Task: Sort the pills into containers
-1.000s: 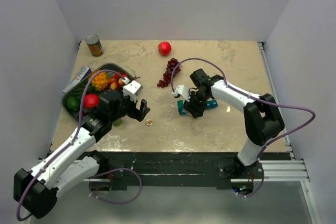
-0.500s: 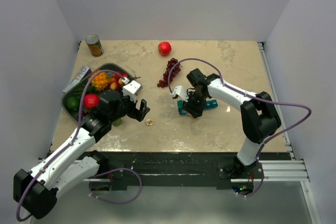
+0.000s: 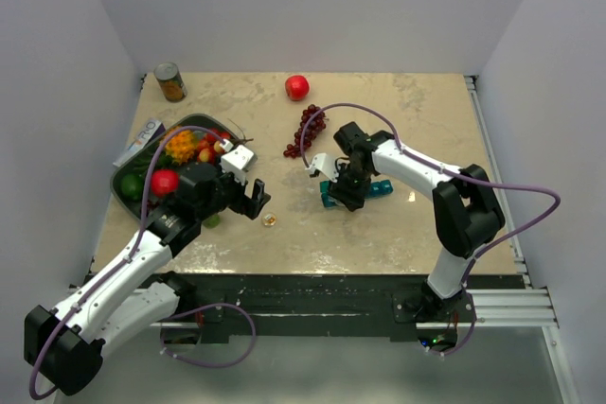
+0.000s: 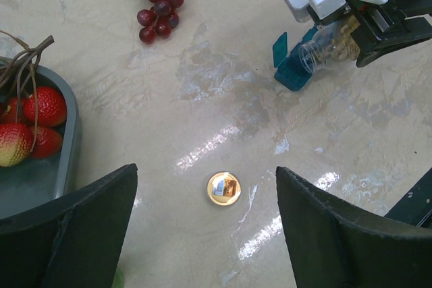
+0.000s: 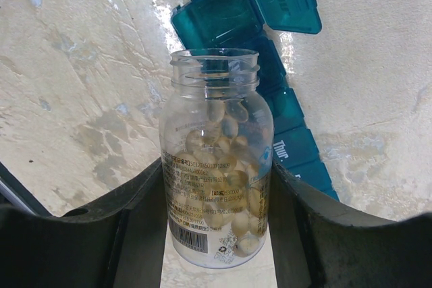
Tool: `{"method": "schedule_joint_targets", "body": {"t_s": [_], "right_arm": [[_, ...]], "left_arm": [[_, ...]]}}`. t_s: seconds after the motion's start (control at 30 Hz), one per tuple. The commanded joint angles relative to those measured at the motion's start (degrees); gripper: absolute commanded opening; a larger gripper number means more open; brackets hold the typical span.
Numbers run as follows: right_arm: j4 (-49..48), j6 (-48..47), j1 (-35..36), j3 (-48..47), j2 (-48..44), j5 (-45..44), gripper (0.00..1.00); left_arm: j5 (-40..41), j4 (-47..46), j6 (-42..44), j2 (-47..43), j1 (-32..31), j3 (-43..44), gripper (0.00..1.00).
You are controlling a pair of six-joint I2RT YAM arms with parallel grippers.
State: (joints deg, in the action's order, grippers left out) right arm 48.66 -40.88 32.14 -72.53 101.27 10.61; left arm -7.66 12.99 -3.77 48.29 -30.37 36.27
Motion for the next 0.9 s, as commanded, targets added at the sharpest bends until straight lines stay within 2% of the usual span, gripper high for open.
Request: {"method": "schedule_joint_targets", "body": {"t_s": [0.0,0.87], "right_arm": [[0.91,0.81,0.38,-2.26,0.33,-0.94,0.0],[1.43,0.81,0.47,-2.7,0.5,-0.86,0.0]], "left_arm": [[0.1,-0.95,1.04,-1.01,0.4,0.91,0.87],[0.28,-0.95,1.13,-0.92,0.4,0.82,0.87]]}}
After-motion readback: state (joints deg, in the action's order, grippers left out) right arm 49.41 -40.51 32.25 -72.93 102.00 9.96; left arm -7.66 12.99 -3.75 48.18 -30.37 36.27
